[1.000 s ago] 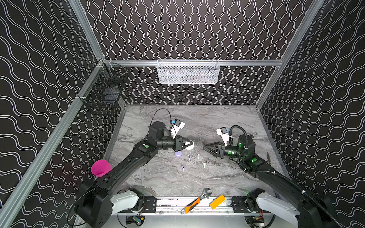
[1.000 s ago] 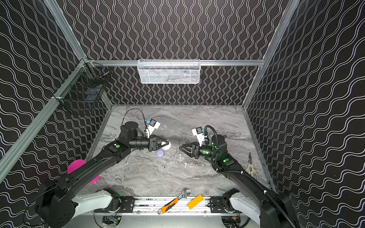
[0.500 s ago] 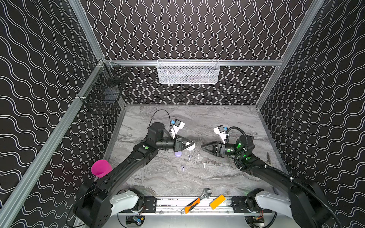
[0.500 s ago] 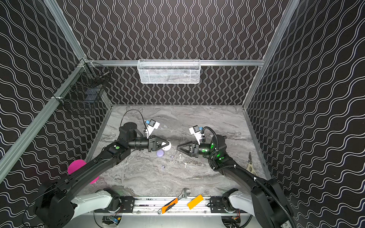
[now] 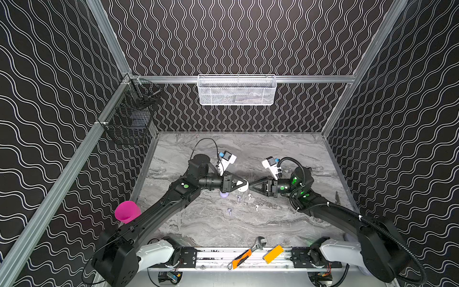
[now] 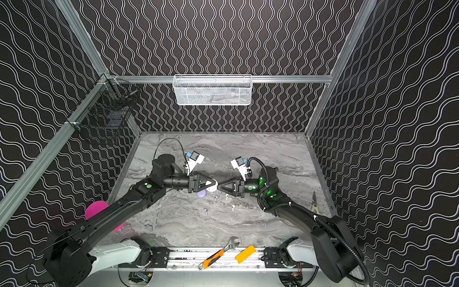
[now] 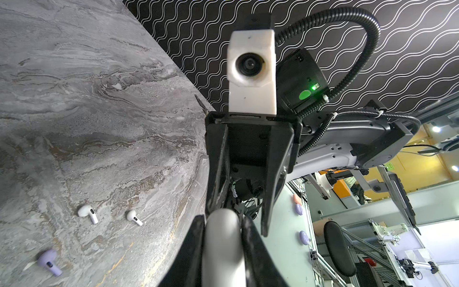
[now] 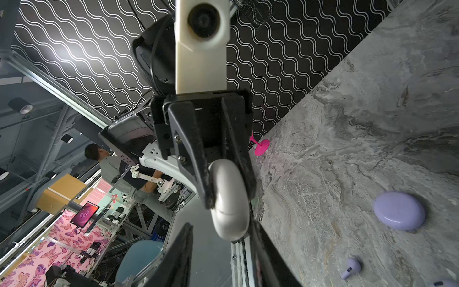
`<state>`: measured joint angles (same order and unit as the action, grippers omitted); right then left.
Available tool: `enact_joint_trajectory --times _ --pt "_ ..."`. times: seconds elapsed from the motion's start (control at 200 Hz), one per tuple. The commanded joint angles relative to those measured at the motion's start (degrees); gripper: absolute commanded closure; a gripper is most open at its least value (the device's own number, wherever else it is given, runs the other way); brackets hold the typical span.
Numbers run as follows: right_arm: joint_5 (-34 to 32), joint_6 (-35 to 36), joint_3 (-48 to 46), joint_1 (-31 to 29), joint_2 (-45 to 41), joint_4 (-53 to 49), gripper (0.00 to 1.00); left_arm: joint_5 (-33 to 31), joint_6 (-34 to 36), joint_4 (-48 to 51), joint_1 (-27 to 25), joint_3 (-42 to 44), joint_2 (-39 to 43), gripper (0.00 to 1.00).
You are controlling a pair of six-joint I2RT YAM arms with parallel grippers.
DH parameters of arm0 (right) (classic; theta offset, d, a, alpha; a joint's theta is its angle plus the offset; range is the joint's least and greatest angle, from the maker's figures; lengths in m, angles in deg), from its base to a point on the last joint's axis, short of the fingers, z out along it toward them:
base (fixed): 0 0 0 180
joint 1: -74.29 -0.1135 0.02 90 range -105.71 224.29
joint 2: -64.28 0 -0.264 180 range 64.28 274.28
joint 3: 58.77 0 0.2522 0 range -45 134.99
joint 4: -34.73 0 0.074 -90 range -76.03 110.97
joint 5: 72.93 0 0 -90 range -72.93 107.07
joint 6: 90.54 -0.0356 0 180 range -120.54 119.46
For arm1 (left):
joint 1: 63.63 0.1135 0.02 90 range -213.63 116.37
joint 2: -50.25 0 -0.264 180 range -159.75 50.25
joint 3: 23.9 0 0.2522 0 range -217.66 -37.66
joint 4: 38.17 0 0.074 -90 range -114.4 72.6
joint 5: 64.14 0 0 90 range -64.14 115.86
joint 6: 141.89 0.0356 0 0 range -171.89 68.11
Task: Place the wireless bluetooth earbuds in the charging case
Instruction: 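Bring the right gripper back and grasp the white case's other half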
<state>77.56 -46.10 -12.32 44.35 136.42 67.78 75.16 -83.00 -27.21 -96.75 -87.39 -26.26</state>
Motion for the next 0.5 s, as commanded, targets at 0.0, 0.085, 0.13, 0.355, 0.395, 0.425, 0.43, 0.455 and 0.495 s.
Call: enact_joint_trajectory --times 0.0,0.085,0.13,0.355,0.395,0.425,0.43,0.455,0.495 --pt "0.65 0.06 0.36 -0.15 0.37 2.64 0.60 0.62 0.93 -1.42 -0.27 -0.84 -0.10 0.92" --pt "1.10 -0.50 0.27 -0.21 0.37 3.71 0.60 0.78 0.44 -1.91 -0.58 -0.89 -0.25 0.92" --pt "1.21 -0.57 0.27 -0.19 0.46 3.85 0.61 0.95 0.14 -2.30 -0.71 -0.80 -0.37 0.92" --pt "2.60 -4.10 -0.25 -0.36 1.54 9.50 0.63 1.35 -0.47 -3.43 -1.15 -0.45 -0.63 0.92" --pt "2.91 -4.45 -0.12 -0.62 1.84 10.05 0.64 1.40 -0.60 -3.59 -1.24 -0.36 -0.69 0.92" --pt "3.04 -4.41 0.00 -0.80 1.95 10.01 0.65 1.44 -0.70 -3.80 -1.24 -0.36 -0.66 0.92" --pt "3.05 -4.34 0.01 -0.82 2.00 9.99 0.65 1.43 -0.70 -3.84 -1.29 -0.41 -0.70 0.92" --pt "3.01 -4.15 0.01 -0.98 2.02 9.91 0.65 1.49 -0.85 -4.03 -1.25 -0.30 -0.83 0.92" --pt "3.04 -3.93 0.06 -1.22 2.06 9.64 0.65 1.59 -1.03 -4.26 -1.26 -0.36 -0.84 0.92"
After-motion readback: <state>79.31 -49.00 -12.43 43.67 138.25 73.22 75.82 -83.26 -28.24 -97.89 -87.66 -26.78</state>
